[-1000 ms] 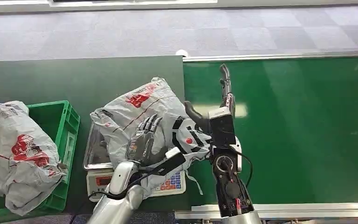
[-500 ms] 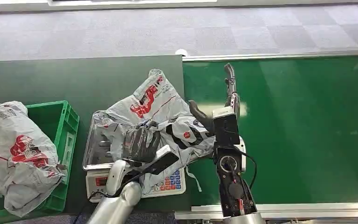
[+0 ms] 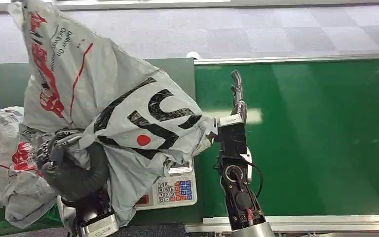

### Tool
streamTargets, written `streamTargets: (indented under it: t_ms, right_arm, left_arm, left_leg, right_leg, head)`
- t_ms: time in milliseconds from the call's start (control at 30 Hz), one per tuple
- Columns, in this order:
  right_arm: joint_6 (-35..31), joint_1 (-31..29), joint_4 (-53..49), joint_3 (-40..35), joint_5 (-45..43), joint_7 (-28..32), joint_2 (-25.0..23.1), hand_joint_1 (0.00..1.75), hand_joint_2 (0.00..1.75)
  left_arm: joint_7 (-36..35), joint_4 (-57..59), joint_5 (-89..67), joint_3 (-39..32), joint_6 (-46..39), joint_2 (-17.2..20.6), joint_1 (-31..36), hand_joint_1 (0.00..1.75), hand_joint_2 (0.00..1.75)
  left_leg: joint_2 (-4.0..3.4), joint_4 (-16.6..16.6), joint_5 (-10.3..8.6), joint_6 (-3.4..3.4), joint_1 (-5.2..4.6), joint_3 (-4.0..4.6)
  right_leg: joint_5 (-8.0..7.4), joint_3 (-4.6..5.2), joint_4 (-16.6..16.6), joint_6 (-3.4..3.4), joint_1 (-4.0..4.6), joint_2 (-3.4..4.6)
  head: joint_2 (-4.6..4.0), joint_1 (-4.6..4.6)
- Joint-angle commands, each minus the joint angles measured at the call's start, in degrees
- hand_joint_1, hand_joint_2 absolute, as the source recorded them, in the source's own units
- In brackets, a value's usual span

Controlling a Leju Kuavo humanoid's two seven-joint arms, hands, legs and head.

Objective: Moved the parcel from conveyor to table for the left to box.

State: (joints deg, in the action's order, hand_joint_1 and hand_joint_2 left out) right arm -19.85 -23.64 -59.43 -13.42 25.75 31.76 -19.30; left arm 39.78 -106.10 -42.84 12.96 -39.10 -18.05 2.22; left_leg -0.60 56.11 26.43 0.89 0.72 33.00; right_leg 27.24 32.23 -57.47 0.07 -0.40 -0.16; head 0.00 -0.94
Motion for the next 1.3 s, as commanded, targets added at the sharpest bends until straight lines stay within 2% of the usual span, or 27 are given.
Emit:
streamTargets:
  t_ms: [33,133,167,200,233,300,333,467,667,867,933,1000,1100,1133,1167,1200,1300]
  right_arm:
    - [0.28,4.21,-1.70,2.61,1.36,0.33,0.42,0.00,1.75]
    - [0.44,4.66,-2.29,2.89,1.57,0.28,0.39,0.00,1.75]
    - [0.02,5.23,-3.23,3.36,1.90,-0.13,0.45,0.00,1.75]
    - [0.21,5.67,-4.00,3.64,2.10,-0.13,0.61,0.00,1.75]
    - [1.04,6.00,-4.97,3.96,2.65,-0.43,0.54,0.00,1.75]
    - [1.49,6.07,-5.59,4.10,2.94,-0.81,0.44,0.00,1.75]
    - [2.12,5.99,-5.76,4.26,3.24,-1.07,0.19,0.00,1.75]
    - [2.85,5.79,-5.44,4.80,3.66,-1.47,-0.10,0.00,1.75]
    - [3.25,5.31,-3.56,5.28,4.18,-1.31,-0.04,0.00,1.75]
    - [3.40,5.50,-3.77,5.52,4.21,-1.19,0.11,0.00,1.75]
    - [3.62,5.55,-3.65,5.72,4.18,-1.14,0.19,0.00,1.75]
    - [3.87,5.10,-2.28,6.51,3.46,-0.71,0.00,0.00,1.75]
    - [3.98,4.92,-1.76,6.70,3.27,-0.59,-0.04,0.00,1.75]
    - [4.05,4.48,-0.52,7.03,2.88,-0.07,-0.14,0.00,1.75]
    - [4.30,4.19,0.25,7.18,2.64,0.18,-0.23,0.00,1.75]
    - [4.59,3.87,1.20,7.16,2.54,0.45,-0.35,0.00,1.75]
    - [3.87,3.68,2.58,7.49,2.18,1.46,-0.61,0.00,1.75]
  left_arm:
    - [0.22,-12.46,2.14,-11.86,-0.90,-1.95,-0.94,1.75,1.75]
    - [0.22,-12.44,3.21,-14.52,-0.90,-1.95,-1.05,1.75,1.75]
    - [0.06,-4.67,5.00,-19.86,-0.90,-1.95,-0.43,1.75,1.75]
    - [-0.03,-1.61,5.07,-21.64,-0.90,-1.95,0.25,1.71,1.75]
    - [-5.80,1.83,0.79,-25.09,-0.90,-1.95,1.98,1.73,1.75]
    - [-3.50,4.79,2.48,-27.56,-0.90,-1.95,3.23,1.75,1.75]
    - [-6.27,5.52,0.09,-31.35,-0.90,-1.95,4.03,1.75,1.75]
    - [-9.44,3.93,-4.17,-35.54,-0.90,-1.95,5.06,1.75,1.75]
    - [-16.75,0.87,-11.53,-37.58,-0.90,-1.95,6.38,1.75,1.75]
    - [-17.45,0.34,-11.24,-39.53,-0.90,-1.95,7.02,1.75,1.75]
    - [-14.54,-0.28,-8.02,-40.07,-0.90,-1.95,7.26,1.75,1.75]
    - [-14.93,-0.25,-8.45,-40.56,-0.90,-1.95,7.83,1.66,1.75]
    - [-15.50,-0.31,-8.82,-40.87,-0.90,-1.95,7.81,1.66,1.75]
    - [-15.34,-0.54,-8.45,-41.48,-0.90,-1.95,7.57,1.54,1.75]
    - [-14.72,-0.75,-7.06,-41.99,-0.90,-1.95,7.44,0.47,1.75]
    - [-14.54,-1.30,-6.14,-43.14,-0.90,-1.95,7.31,0.00,1.75]
    - [-13.65,-0.94,-4.28,-44.80,-0.90,-1.95,7.89,0.00,1.75]
  left_leg:
    - [0.02,-0.12,-0.01,-0.06,0.02,-0.13]
    - [0.02,-0.06,0.01,-0.02,-0.01,-0.12]
    - [0.02,-0.09,0.02,-0.03,-0.01,-0.14]
    - [0.02,-0.19,-0.02,-0.02,-0.05,-0.26]
    - [0.02,-0.21,-0.03,-0.02,-0.04,-0.27]
    - [0.20,-0.22,-0.10,-0.03,-0.06,-0.25]
    - [0.12,-0.11,-0.05,-0.02,-0.05,-0.15]
    - [-0.04,-0.10,-0.03,-0.03,-0.04,-0.14]
    - [-0.03,-0.06,0.00,-0.02,-0.01,-0.11]
    - [0.02,-0.05,-0.02,-0.03,0.02,-0.09]
    - [-0.01,-0.03,-0.01,-0.02,0.00,-0.06]
    - [-0.01,-0.04,-0.01,-0.02,0.01,-0.07]
    - [0.02,-0.05,-0.01,-0.04,0.01,-0.10]
    - [0.06,-0.08,-0.02,-0.05,0.01,-0.11]
    - [0.01,-0.06,-0.01,-0.04,0.01,-0.11]
    - [-0.01,-0.08,0.00,-0.05,0.01,-0.14]
    - [-0.09,-0.13,0.00,-0.05,0.02,-0.18]
  right_leg:
    - [-0.03,-0.15,0.17,0.00,0.03,0.04]
    - [0.01,-0.10,0.06,-0.01,-0.01,0.03]
    - [0.01,-0.12,0.09,-0.01,-0.01,0.06]
    - [-0.01,-0.22,0.13,-0.02,-0.05,0.04]
    - [-0.02,-0.22,0.16,-0.02,-0.04,0.04]
    - [-0.02,-0.23,0.15,-0.01,-0.05,-0.13]
    - [0.00,-0.11,0.06,-0.01,-0.05,-0.06]
    - [-0.01,-0.09,0.05,0.00,-0.04,0.04]
    - [0.01,-0.08,0.04,-0.01,-0.01,0.03]
    - [-0.03,-0.09,0.06,-0.01,0.03,0.03]
    - [-0.01,-0.04,0.03,-0.01,0.01,0.04]
    - [-0.02,-0.06,0.04,0.00,0.01,0.04]
    - [-0.01,-0.09,0.06,0.00,0.02,0.01]
    - [-0.02,-0.12,0.10,0.00,0.02,0.00]
    - [-0.02,-0.10,0.07,0.00,0.02,0.05]
    - [-0.03,-0.13,0.10,0.00,0.01,0.09]
    - [-0.05,-0.15,0.13,-0.01,0.02,0.16]
  head:
    - [0.00,0.00]
    - [0.00,0.00]
    - [0.00,0.00]
    - [0.00,-0.02]
    - [0.00,0.00]
    - [0.00,0.00]
    - [0.00,0.00]
    - [0.00,0.00]
    - [0.00,0.02]
    - [0.00,0.00]
    - [0.00,0.02]
    - [0.00,0.02]
    - [0.00,0.02]
    - [0.00,0.00]
    - [0.00,0.00]
    - [0.00,0.02]
    - [0.00,0.02]
